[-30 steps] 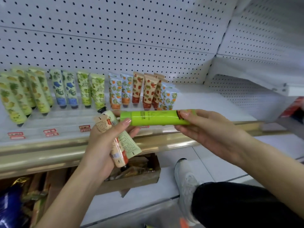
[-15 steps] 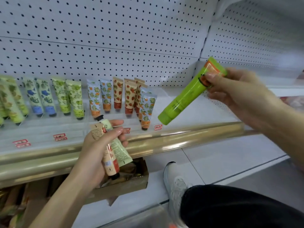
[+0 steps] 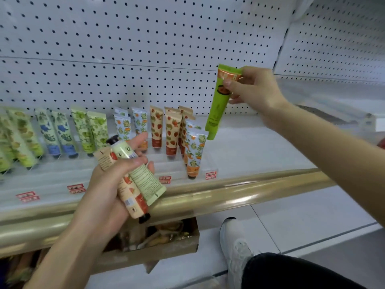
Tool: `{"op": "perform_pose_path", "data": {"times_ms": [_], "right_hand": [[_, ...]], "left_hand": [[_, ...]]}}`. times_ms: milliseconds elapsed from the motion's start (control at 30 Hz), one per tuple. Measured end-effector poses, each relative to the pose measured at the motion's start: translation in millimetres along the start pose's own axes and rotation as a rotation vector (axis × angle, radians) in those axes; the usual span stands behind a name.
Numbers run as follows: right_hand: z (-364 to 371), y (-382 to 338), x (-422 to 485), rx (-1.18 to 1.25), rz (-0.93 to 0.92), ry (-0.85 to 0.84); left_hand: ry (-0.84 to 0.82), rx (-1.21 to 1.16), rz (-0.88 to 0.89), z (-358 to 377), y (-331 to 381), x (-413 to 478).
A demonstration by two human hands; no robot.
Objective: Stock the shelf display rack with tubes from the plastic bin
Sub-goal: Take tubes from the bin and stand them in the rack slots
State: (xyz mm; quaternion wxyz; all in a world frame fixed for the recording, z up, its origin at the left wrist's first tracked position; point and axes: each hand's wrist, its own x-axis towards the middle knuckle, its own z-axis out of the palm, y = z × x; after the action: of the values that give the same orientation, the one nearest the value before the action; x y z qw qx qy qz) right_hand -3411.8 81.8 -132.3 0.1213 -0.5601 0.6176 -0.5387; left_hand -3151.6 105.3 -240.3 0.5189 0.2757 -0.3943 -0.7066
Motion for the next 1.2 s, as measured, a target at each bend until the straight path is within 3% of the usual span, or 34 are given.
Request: {"op": "perform_pose_path", "data": {"times_ms": [333,1200], "right_hand": [[30.3,30.3,20.6,0.028,0.070,0.007],[45.4,28.0,19.5,-0.005,0.115,-0.075]], "left_hand": [[0.034,0.069,0.045,1.0,6.2,4.9],[0.114,0.066,0.125,-4.4,2.9,9.9]]}}
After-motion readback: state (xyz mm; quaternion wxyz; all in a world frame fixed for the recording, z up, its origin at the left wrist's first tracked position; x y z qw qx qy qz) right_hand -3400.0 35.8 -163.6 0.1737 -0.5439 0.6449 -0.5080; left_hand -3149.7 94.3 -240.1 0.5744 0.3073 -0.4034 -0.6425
